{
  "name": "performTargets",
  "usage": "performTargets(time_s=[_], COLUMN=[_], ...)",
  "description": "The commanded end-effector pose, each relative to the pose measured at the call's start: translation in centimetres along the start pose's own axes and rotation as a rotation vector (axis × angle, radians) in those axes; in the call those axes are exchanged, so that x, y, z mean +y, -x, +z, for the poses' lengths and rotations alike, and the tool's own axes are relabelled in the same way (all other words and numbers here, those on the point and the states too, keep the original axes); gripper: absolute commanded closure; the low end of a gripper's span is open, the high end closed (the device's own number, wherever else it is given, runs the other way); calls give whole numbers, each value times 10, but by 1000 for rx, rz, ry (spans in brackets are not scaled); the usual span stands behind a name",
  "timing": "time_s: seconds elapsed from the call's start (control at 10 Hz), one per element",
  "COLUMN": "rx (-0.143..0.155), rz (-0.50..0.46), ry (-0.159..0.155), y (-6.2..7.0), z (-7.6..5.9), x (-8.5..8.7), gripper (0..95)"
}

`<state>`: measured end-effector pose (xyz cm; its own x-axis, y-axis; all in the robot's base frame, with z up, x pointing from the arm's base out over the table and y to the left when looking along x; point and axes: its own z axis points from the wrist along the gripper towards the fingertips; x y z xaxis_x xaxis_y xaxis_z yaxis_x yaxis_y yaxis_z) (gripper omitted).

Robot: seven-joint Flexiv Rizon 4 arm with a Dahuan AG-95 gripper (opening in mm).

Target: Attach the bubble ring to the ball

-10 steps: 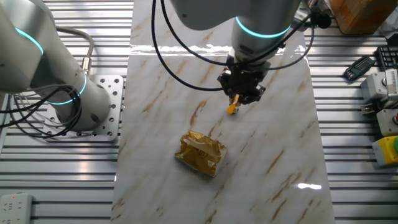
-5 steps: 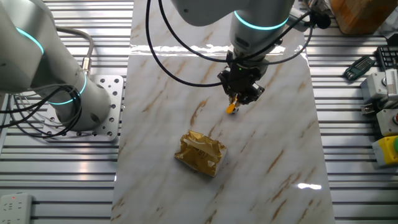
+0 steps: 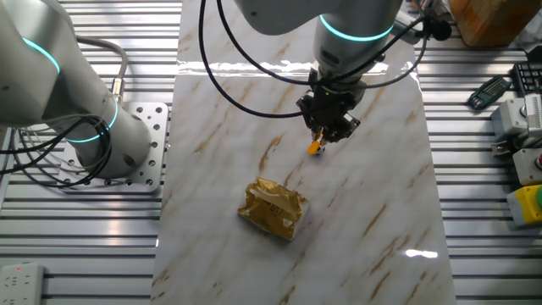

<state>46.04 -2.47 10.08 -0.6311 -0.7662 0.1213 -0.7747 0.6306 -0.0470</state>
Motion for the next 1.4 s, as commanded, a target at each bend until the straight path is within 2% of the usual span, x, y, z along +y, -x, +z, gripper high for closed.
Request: performTargets(time_s=[0.1, 0.9, 1.4], rx=[-11, -5, -6], rz=[1, 0, -3], ry=[4, 6, 0], y=[0, -2, -16], z=[0, 1, 20], x=[0, 1, 6], gripper=[950, 950, 950])
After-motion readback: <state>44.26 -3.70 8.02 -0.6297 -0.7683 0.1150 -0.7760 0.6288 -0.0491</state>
